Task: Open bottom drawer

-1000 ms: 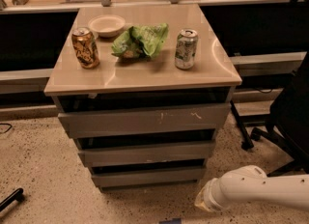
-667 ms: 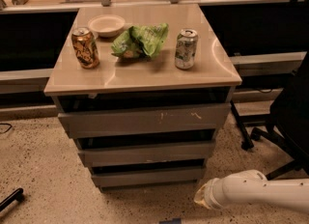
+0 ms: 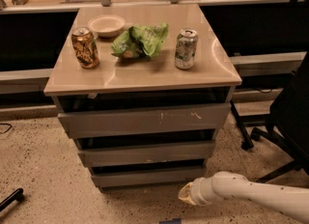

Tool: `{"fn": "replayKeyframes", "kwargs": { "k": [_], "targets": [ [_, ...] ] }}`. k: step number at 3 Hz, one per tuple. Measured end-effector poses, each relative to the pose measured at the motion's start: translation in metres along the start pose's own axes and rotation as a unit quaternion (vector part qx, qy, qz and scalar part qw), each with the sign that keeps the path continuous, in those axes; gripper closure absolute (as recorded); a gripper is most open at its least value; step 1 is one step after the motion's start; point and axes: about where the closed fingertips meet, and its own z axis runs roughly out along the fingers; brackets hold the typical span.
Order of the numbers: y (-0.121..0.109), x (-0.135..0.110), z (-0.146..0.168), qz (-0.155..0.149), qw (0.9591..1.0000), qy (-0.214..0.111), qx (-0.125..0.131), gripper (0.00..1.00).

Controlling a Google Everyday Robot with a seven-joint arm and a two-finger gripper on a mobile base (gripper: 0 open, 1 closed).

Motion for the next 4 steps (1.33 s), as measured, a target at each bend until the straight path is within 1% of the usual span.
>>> {"fn": "replayKeyframes", "kwargs": {
  "k": [1,2,3,4],
  "targets": [
    [-0.003,0.011,0.022,-0.018,0.9997,-0.004,-0.019,1.00],
    [0.000,0.012,0.023,-0.023,0.9996,0.003,-0.017,0.81],
    [-0.005,0.027,0.041,-0.052,0.9985,0.013,-0.002,0.58],
    [-0.017,0.038,0.065,-0.075,0.9970,0.007,0.015,0.35]
  ]
}}
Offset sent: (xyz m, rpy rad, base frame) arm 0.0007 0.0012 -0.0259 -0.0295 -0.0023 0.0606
